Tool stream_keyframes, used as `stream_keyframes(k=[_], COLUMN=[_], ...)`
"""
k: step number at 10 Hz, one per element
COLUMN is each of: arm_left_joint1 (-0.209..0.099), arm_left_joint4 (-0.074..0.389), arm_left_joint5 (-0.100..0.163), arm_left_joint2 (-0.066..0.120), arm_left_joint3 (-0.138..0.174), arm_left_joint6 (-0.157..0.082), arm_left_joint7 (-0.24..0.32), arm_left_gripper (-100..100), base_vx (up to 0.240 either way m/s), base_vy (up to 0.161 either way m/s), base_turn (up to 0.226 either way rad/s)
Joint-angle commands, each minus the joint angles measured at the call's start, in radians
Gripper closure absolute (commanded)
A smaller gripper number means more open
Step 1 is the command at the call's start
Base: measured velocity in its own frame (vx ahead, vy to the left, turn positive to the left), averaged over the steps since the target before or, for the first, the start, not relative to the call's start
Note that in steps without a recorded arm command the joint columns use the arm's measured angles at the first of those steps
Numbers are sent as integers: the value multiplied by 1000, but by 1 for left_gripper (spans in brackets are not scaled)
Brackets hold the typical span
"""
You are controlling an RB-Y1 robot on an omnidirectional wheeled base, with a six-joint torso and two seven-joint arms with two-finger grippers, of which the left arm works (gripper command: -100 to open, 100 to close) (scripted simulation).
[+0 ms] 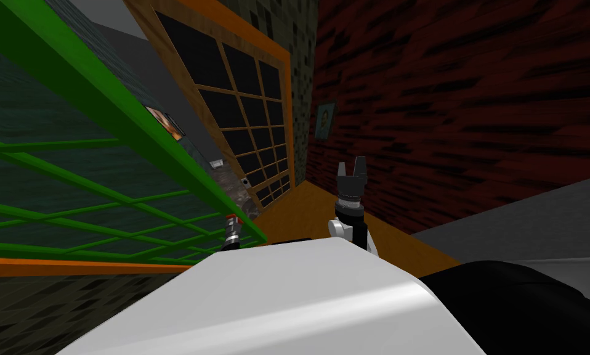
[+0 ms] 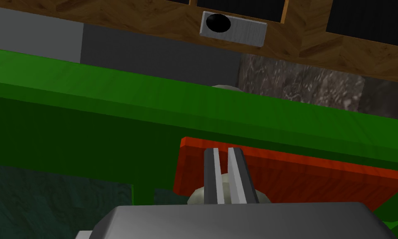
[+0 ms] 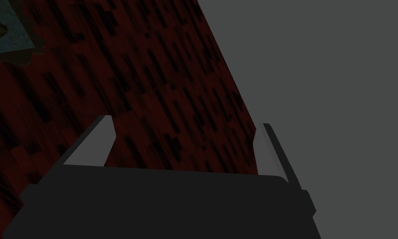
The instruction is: Pull the door open
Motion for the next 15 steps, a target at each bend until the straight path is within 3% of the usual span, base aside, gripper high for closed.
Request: stream_keyframes(k=[1, 2, 9, 10, 12, 13, 15], arm_left_joint1=[9, 3, -5, -5, -8, -8, -12], arm_left_joint4=[16, -14, -27, -27, -32, -32, -37], arm_left_joint5=[28, 32, 118, 118, 151, 151, 186], arm_left_joint2=[18, 4, -3, -3, -6, -6, -9], arm_left_joint3=[-9, -22, -58, -58, -72, -72, -87], arm_left_joint6=[4, 3, 1, 1, 0, 0, -1], arm_left_joint7=[50, 63, 231, 239, 303, 315, 379], arm_left_gripper=[100, -100, -100, -100, -100, -100, -100], base_vx=[-57, -101, -102, -57, -64, -56, -69], base_vy=[25, 9, 45, 28, 29, 30, 37], base_turn=[-59, -150, -87, -22, -89, -46, -103])
